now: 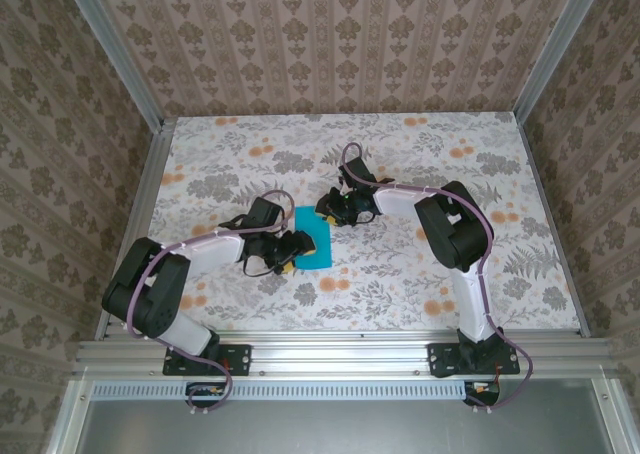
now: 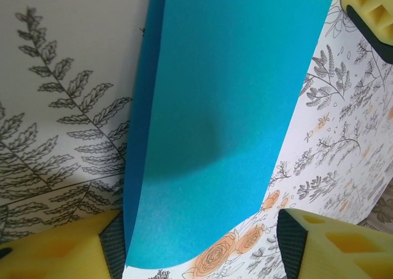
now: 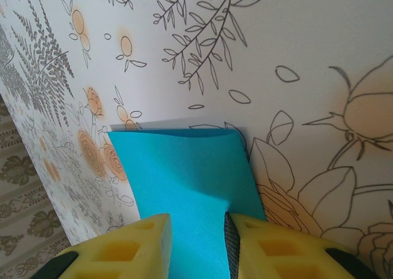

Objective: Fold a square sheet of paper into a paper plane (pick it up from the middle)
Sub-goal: Fold the triangle a second time at the center of the table.

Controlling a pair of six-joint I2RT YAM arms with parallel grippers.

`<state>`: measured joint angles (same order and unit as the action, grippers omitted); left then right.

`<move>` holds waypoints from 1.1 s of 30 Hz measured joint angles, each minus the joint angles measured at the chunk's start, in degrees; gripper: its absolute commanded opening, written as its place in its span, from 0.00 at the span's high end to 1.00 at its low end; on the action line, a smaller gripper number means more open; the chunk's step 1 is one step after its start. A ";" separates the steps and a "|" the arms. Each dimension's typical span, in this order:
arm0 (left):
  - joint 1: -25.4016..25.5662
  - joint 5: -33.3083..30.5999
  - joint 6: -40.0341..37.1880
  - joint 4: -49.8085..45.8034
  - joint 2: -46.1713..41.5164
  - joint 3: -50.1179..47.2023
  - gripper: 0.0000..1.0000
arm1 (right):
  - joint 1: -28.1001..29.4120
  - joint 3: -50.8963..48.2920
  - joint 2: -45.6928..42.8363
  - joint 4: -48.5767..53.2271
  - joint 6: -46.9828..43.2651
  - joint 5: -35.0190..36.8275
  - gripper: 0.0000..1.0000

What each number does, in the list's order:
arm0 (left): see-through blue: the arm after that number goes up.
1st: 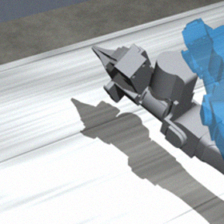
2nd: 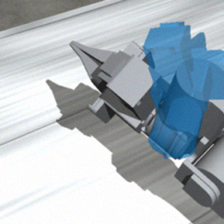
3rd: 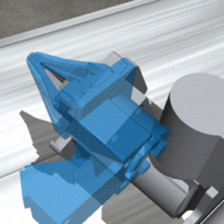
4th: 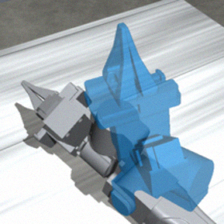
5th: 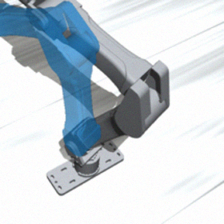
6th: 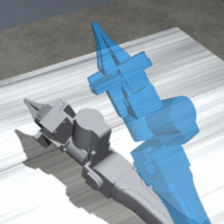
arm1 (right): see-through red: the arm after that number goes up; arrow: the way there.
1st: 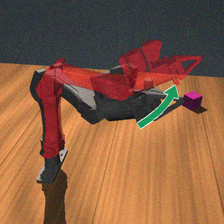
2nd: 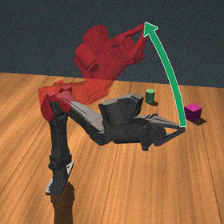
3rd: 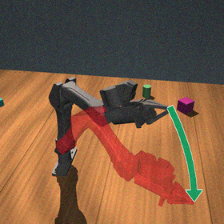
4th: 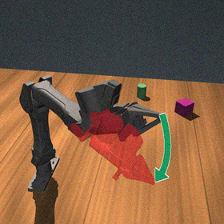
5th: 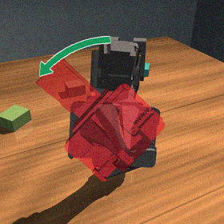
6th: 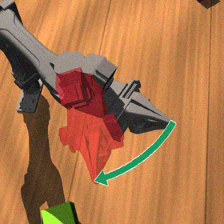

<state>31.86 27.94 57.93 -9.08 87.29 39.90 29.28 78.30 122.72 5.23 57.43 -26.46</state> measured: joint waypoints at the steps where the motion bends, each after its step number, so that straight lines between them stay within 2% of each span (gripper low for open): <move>1: 0.00 0.02 0.00 0.15 0.00 0.00 0.37 | 0.00 0.00 0.00 0.00 0.00 0.00 0.68; 7: -0.02 -0.96 -0.55 -1.03 -0.02 1.03 0.38 | 0.00 -0.02 0.00 0.00 0.00 0.02 0.68; 14: -0.11 -2.69 -2.08 -2.78 -0.39 1.57 0.34 | 0.00 -0.02 0.00 0.02 -0.02 0.00 0.68; 33: -0.11 -3.43 -3.65 -4.28 -0.33 1.66 0.31 | -0.04 -0.04 0.00 0.02 -0.04 -0.02 0.68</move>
<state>31.75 24.51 54.28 -13.37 86.96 41.56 29.23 78.26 122.72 5.26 57.39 -26.48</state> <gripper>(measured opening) 0.692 0.318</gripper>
